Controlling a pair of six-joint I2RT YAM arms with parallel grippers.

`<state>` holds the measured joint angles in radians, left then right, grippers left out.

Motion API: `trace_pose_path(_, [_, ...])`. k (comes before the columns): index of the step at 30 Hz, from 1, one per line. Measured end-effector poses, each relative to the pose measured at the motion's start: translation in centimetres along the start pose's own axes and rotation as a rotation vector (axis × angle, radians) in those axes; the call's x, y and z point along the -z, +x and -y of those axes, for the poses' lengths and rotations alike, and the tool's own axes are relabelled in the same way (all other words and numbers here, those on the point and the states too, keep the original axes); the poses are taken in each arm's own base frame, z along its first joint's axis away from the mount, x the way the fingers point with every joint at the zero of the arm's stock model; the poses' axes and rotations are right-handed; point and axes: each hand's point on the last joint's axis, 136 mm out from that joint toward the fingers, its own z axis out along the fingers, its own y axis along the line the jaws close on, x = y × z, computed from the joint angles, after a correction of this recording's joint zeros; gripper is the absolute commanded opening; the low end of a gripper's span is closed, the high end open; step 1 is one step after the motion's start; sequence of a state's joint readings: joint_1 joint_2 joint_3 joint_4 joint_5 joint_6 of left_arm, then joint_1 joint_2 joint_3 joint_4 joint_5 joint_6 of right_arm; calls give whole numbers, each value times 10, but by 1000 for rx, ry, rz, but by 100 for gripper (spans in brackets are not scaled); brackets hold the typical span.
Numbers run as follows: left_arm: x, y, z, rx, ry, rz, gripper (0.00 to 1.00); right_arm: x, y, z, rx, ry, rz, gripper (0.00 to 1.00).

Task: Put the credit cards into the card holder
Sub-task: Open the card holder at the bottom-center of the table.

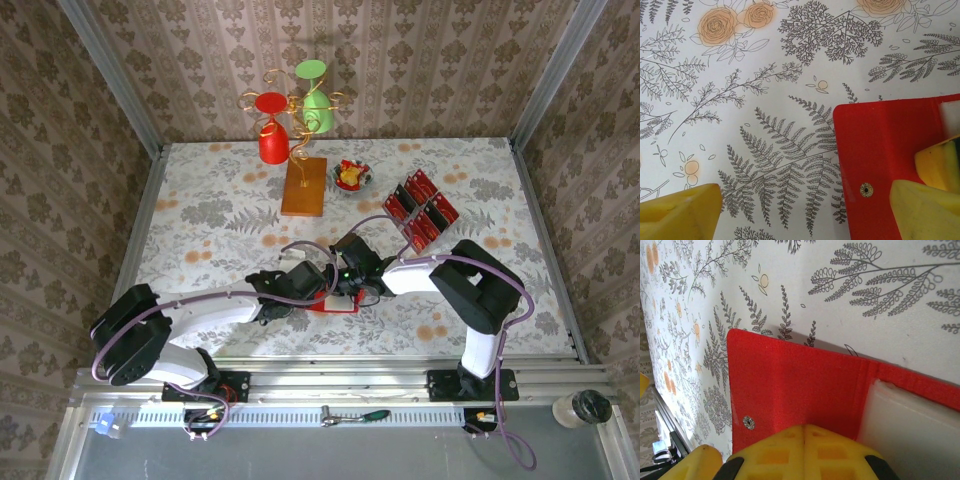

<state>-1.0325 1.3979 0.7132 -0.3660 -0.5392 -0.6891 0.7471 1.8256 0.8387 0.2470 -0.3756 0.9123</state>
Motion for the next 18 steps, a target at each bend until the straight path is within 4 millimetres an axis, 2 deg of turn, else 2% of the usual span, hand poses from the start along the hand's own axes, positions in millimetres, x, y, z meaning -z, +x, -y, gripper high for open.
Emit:
trace_pose_path(5, [-6,4,1,-10,-9,-14,87,10,-4,-7,4,-15,18,3])
trace_pose_path(11, [-5,0,4,-7,0,-7,87,37,-22,-13,-5,-40,81,3])
trace_pose_path(14, [2,-13,11,3,26,15,87,48,-28,-5,-20,-32,106,3])
trace_pose_path(18, [18,-42,27,29,97,70,87,55,-27,16,-49,4,113,3])
